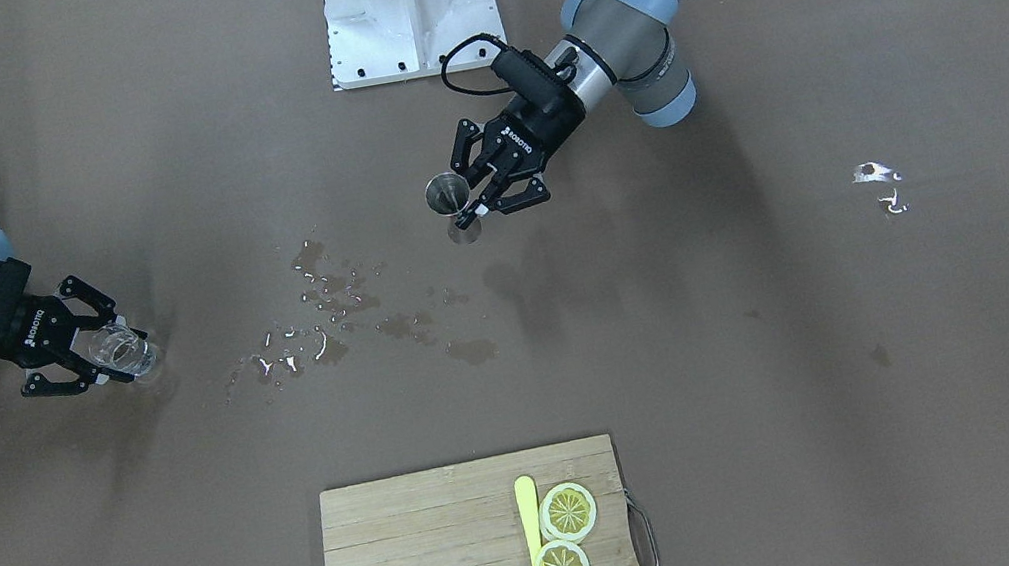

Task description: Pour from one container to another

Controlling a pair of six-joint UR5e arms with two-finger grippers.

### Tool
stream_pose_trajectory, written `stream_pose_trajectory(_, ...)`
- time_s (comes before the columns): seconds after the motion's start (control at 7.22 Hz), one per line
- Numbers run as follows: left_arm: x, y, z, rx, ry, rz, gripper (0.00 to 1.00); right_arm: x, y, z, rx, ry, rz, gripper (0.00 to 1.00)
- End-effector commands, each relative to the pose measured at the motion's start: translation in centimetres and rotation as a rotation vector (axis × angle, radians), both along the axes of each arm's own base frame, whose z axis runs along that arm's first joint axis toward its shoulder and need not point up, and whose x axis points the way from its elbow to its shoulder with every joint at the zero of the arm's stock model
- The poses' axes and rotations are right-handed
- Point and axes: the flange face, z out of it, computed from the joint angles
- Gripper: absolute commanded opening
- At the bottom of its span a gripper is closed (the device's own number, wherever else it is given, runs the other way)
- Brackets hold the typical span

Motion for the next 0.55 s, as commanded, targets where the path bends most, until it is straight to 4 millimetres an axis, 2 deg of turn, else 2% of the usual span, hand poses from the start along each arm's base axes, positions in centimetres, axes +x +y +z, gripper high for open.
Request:
stream_pose_trajectory(0.0,-0.5,0.2,0.2,0.016,0.019,0.001,0.0,0.6,-0.4,-0.4,-0.003,-0.008,0.018,0.0)
stream_pose_trajectory(0.28,-0.6,0.4,3.0,0.045,-0.032,-0.006,0.0,1.9,-1.1,-0.3,0.005,-0.005,0.042,0.0)
stream_pose_trajectory(0.42,-0.7,0.7,3.3,0.053,-0.032,0.009,0.0,2.3,-0.8,0.3,-0.011,-0.001,0.045,0.0)
